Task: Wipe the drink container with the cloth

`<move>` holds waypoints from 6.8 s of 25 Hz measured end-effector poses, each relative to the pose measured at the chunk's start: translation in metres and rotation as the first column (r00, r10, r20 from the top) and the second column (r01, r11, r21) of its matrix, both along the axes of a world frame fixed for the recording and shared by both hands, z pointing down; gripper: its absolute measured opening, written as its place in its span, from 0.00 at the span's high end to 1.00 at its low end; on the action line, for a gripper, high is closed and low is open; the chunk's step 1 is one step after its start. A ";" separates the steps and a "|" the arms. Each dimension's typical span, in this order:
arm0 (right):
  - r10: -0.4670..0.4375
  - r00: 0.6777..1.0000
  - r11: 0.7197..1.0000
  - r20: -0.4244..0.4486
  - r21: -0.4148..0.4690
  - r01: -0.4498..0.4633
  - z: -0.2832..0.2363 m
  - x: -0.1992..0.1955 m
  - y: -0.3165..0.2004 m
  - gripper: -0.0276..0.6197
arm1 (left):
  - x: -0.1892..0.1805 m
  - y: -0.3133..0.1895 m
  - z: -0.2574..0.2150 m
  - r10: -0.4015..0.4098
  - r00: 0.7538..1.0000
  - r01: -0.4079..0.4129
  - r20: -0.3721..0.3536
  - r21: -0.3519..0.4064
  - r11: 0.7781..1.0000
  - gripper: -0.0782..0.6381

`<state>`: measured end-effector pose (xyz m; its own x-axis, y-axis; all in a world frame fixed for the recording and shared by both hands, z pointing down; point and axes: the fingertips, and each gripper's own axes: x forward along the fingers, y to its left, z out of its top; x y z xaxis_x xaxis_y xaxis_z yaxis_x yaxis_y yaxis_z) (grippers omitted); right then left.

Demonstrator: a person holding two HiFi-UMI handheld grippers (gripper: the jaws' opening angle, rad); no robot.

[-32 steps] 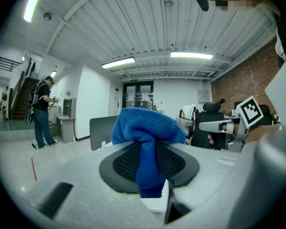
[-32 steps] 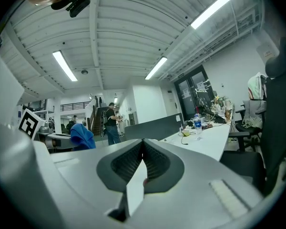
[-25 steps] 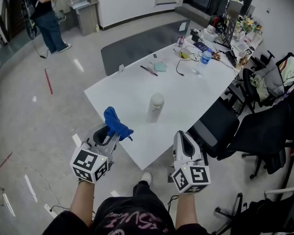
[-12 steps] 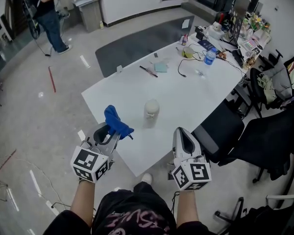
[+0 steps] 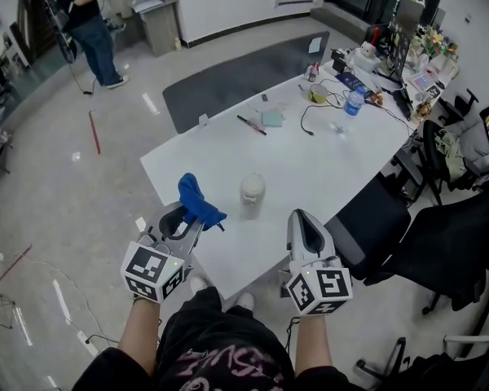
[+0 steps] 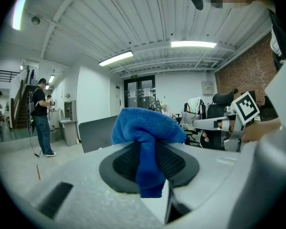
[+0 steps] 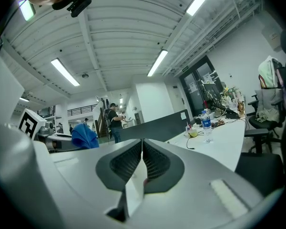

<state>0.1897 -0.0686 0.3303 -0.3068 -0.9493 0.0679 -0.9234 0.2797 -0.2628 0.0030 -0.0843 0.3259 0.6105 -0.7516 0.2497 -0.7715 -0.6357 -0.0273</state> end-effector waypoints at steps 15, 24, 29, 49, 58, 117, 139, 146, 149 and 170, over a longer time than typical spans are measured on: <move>-0.024 1.000 0.999 -0.019 0.022 0.025 -0.008 -0.013 -0.027 0.91 | -0.001 -0.024 -0.003 0.023 1.000 -0.023 -0.008 0.031 0.999 0.76; -0.040 0.998 0.999 -0.048 -0.016 0.039 0.000 -0.034 -0.045 0.86 | -0.009 -0.048 0.010 0.044 0.998 -0.044 -0.044 -0.010 0.999 0.76; -0.052 0.997 0.998 -0.055 -0.032 0.050 0.006 -0.046 -0.053 0.82 | -0.018 -0.055 0.019 0.045 0.998 -0.046 -0.054 -0.029 0.998 0.76; -0.080 0.991 0.989 -0.104 -0.133 0.066 0.043 -0.086 -0.093 0.55 | -0.044 -0.078 0.068 0.072 0.995 -0.081 -0.072 -0.132 0.988 0.76; -0.061 0.992 0.985 -0.111 -0.167 0.042 0.054 -0.090 -0.103 0.57 | -0.050 -0.082 0.081 0.077 0.993 -0.091 -0.091 -0.161 0.983 0.76; -0.080 0.995 0.978 -0.054 -0.196 0.068 0.070 -0.086 -0.122 0.56 | 0.062 -0.097 0.104 0.472 0.881 -0.472 -0.033 -0.140 0.870 0.76; -0.078 0.994 0.978 -0.078 -0.199 0.061 0.072 -0.091 -0.124 0.55 | 0.059 -0.101 0.221 0.490 0.871 -0.462 0.002 -0.332 0.822 0.76; -0.084 0.993 0.978 -0.078 -0.197 0.067 0.077 -0.090 -0.124 0.55 | 0.060 -0.101 0.229 0.502 0.862 -0.455 0.070 -0.331 0.827 0.76; -0.096 0.992 0.976 -0.077 -0.201 0.078 0.078 -0.089 -0.123 0.55 | 0.055 -0.100 0.211 0.492 0.869 -0.452 0.056 -0.313 0.835 0.76; -0.116 0.992 0.977 -0.039 -0.186 0.107 0.071 -0.094 -0.126 0.54 | 0.059 -0.096 0.114 0.523 0.851 -0.513 0.041 -0.145 0.846 0.76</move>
<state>0.0959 -0.1941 0.4013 -0.4023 -0.8792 0.2552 -0.9021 0.3332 -0.2742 0.0622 -0.1799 0.4395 0.8775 -0.2913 0.3809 -0.3280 -0.9441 0.0337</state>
